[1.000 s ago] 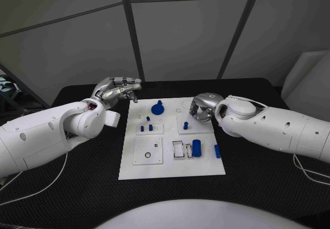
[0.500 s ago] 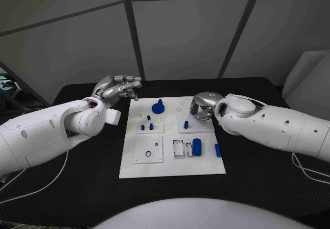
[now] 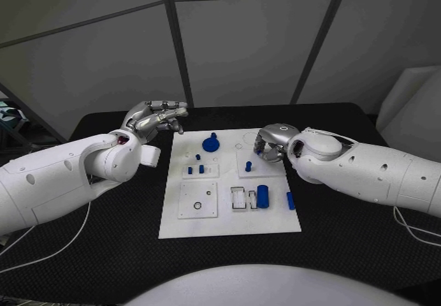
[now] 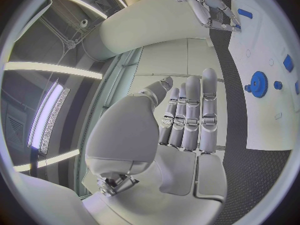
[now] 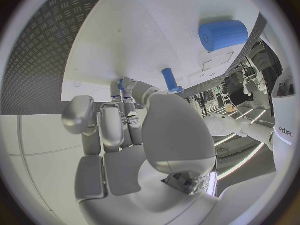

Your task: Assemble the parts on the task board

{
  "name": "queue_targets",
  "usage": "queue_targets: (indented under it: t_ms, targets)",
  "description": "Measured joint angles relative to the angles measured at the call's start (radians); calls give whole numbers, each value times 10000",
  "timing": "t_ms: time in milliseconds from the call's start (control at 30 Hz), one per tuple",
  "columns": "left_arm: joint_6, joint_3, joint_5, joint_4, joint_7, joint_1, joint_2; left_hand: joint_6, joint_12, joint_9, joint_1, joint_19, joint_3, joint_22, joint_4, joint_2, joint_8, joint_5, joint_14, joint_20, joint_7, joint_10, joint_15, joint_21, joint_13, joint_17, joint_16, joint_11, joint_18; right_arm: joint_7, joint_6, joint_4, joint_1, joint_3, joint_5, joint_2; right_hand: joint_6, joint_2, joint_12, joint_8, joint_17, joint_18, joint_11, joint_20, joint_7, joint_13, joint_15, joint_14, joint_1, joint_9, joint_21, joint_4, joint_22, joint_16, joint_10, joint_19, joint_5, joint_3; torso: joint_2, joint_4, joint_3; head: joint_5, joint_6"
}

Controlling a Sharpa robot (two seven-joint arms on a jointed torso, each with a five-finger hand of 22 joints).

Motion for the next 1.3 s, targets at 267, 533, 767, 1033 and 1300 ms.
queue_targets:
  t_ms: [267,533,767,1033,1300]
  targets:
    - [-19,0,39,-30,9,1,-8,-37,-41,-8,0,-36,-28,-11,-28,0,0,0,-35,36,37,-87,36,-39,-25,-29,0,-17,0,-277,-347,368,-68,-46,-134,-259,81,-1,1,34,-42,0,-31,-35,-25,15,-37,36,-1,41,69,0,171,0,107,38,-11,-1,-10,4,-6,-70,45]
    - [-34,0,67,-104,12,1,12,-72,-51,-22,0,-36,-126,-19,-43,-1,0,0,-55,36,71,-271,55,-39,-52,-55,0,54,0,-391,-746,964,-29,-29,-135,-671,102,-3,2,59,-52,0,-32,-35,-4,19,-36,36,0,54,107,-2,192,-1,108,37,-27,-3,-11,-2,-7,-96,82]
    - [-47,0,92,-151,20,1,45,-73,-51,-31,40,-71,-164,-22,-57,39,0,0,-71,71,71,-374,71,-39,-76,-80,0,57,0,-377,-1135,1637,1,175,51,-987,104,-3,2,58,-52,1,-32,-53,0,19,-36,36,0,41,108,-2,208,-1,107,55,-28,-4,-12,-2,-11,-58,117]
    - [-52,0,111,-185,24,1,88,-108,-51,-31,40,-71,-192,-21,-29,39,0,0,-71,71,106,-448,70,-39,-86,-92,0,53,-1,-222,-1524,2688,9,397,417,-1125,139,-3,1,56,-46,2,-32,-73,-34,7,-36,37,0,25,107,-2,230,-1,106,74,-29,-5,4,-2,-8,29,139]
    - [-52,0,156,-218,27,1,177,-108,-51,-30,40,-71,-191,-27,-29,39,0,0,-71,71,106,-447,71,-39,-85,-91,0,54,0,25,-1654,3128,4,429,833,-652,139,-4,1,54,-31,2,-31,-73,-34,0,-36,37,0,29,107,-1,247,-1,105,74,-30,-5,12,14,-16,327,102]
